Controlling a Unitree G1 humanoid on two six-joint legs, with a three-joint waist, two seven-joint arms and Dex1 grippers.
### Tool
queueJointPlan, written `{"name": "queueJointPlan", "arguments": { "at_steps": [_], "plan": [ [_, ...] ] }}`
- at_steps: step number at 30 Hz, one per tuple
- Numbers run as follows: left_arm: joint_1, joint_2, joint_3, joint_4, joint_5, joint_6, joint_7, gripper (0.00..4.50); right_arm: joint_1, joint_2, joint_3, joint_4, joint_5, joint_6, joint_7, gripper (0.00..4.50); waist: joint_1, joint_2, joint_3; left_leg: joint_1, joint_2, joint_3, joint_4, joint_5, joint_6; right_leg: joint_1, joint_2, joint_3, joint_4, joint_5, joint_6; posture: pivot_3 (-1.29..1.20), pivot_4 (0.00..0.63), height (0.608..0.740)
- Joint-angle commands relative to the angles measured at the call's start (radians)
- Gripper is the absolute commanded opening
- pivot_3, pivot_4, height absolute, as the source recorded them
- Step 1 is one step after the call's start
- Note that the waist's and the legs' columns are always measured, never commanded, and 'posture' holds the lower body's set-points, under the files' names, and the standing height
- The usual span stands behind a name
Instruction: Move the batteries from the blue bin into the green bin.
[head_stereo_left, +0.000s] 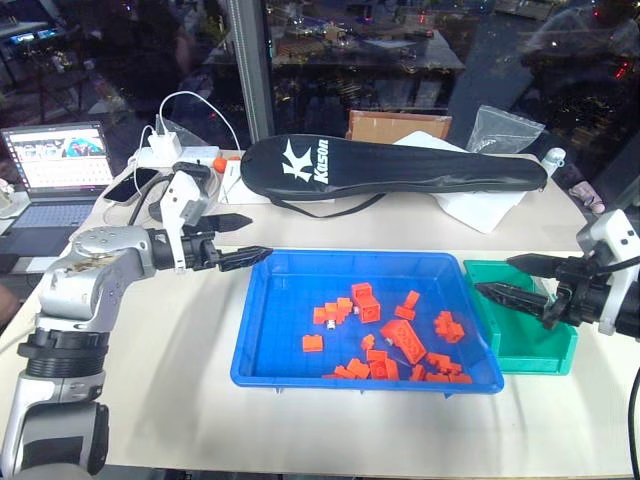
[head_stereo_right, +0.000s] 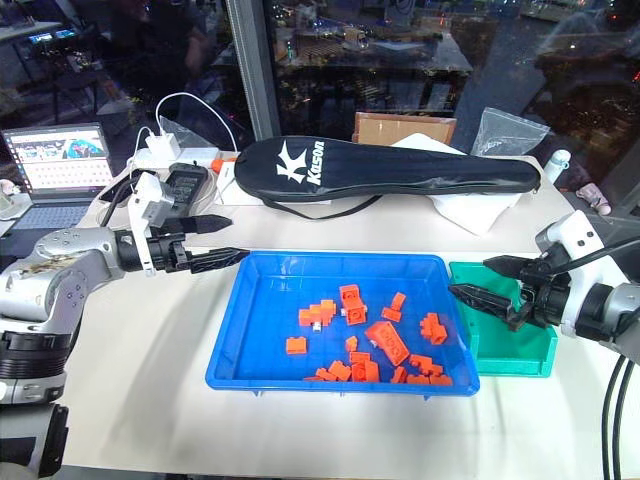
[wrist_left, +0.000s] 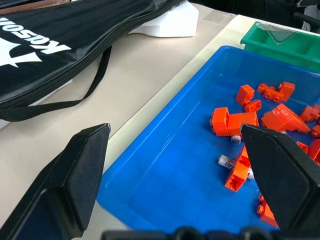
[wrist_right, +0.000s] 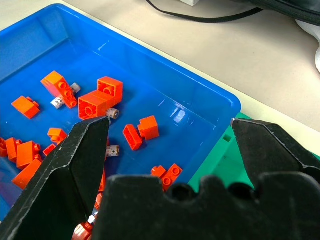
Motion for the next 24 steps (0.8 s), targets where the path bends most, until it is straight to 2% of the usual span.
{"name": "queueJointPlan", "arguments": {
  "at_steps": [1,7,10,12,16,24],
  "plan": [
    [-0.047,-0.010,0.007,0.014,-0.025,-0.002,-0.021,4.50,-0.001,-0.020,-0.050,-0.035,0.011,0.007,-0.006,4.48,0.000,0.000,0.000,0.000,0.000,0.000,0.000,0.000,0.000,0.000,0.000,0.000,0.000,0.000,0.000,0.00,0.150,0.708],
    [-0.132,-0.031,-0.055,0.012,-0.063,0.042,-0.113,4.50,-0.023,-0.052,-0.014,-0.104,0.039,0.063,-0.033,4.48,0.003,0.001,0.000,-0.001,-0.001,-0.003,0.001,0.000,0.000,0.002,0.000,-0.003,0.000,0.000,0.000,0.00,0.150,0.708],
    [-0.146,-0.015,-0.086,-0.046,-0.110,0.081,-0.194,4.50,-0.098,-0.042,0.076,-0.162,0.076,0.122,-0.095,4.48,-0.006,0.003,-0.002,-0.001,-0.001,-0.003,0.001,0.000,0.000,0.001,0.000,-0.003,0.000,0.000,0.000,0.00,0.150,0.708],
    [-0.146,0.007,-0.126,-0.071,-0.088,0.064,-0.241,4.50,-0.117,-0.040,0.144,-0.202,0.084,0.164,-0.126,4.48,-0.010,0.004,-0.002,-0.001,-0.001,-0.004,0.000,0.000,0.000,0.000,0.000,-0.003,0.001,0.000,0.000,0.00,0.150,0.708],
    [-0.122,0.043,-0.174,-0.134,-0.072,0.043,-0.305,4.50,-0.137,0.043,0.298,-0.223,0.052,0.219,-0.233,4.48,-0.008,0.003,-0.003,-0.001,-0.001,-0.007,0.000,0.000,0.000,0.001,0.001,-0.005,0.000,0.000,-0.001,0.00,0.150,0.708],
    [-0.075,0.076,-0.178,-0.172,-0.061,0.018,-0.327,4.50,-0.188,0.175,0.446,-0.210,0.012,0.291,-0.351,4.48,-0.001,0.004,-0.004,-0.003,-0.001,-0.008,0.002,0.000,0.000,0.000,0.000,-0.006,0.001,0.000,-0.001,0.00,0.150,0.708]
  ]
}}
